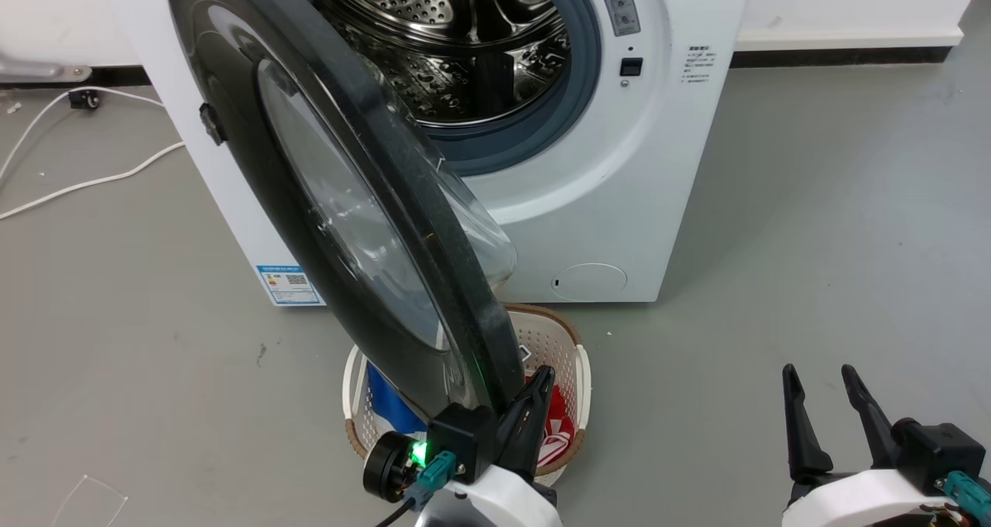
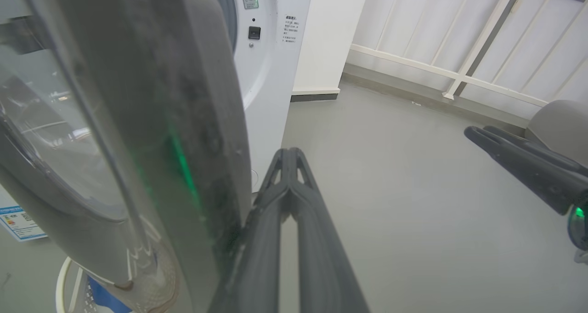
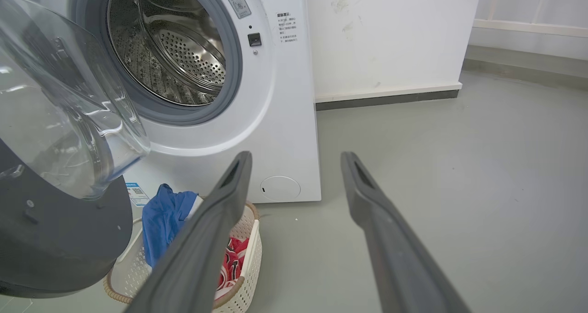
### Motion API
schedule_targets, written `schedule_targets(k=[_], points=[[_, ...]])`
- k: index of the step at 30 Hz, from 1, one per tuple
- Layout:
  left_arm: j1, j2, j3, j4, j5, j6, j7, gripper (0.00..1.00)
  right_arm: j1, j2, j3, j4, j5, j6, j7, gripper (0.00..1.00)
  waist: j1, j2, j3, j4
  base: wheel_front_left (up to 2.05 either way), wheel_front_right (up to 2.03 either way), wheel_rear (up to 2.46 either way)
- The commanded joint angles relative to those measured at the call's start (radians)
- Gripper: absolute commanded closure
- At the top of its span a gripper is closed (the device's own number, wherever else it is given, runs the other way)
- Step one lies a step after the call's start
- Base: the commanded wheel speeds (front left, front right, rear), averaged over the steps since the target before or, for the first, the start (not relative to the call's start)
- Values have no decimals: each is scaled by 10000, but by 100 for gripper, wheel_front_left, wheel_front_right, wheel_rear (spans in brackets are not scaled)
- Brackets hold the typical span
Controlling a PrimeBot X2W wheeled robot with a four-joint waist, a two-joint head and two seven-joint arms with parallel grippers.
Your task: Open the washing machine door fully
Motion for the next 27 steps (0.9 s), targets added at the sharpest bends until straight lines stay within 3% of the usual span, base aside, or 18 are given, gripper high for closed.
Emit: schedule_targets(k=[1,8,16,27], points=[[103,140,164,-5,-44,120,-80,100,-26,29,10,-33,83,-3,-23,0,0,-1,-25,94,0,0,0],[376,533,568,-438,12,562,-358,100,9,28,83,-3,123,-3,7,0,0,-1,-14,356,0,0,0],[1006,751,528,-1423,301,764,-606,100,24,27,79,-151,46,-3,127,0,0,-1,123,915,0,0,0],[1733,776,1063,-2526,520,1350,-749,100,74,16,-73,-405,-24,-1,284,0,0,-1,309,2600,0,0,0]])
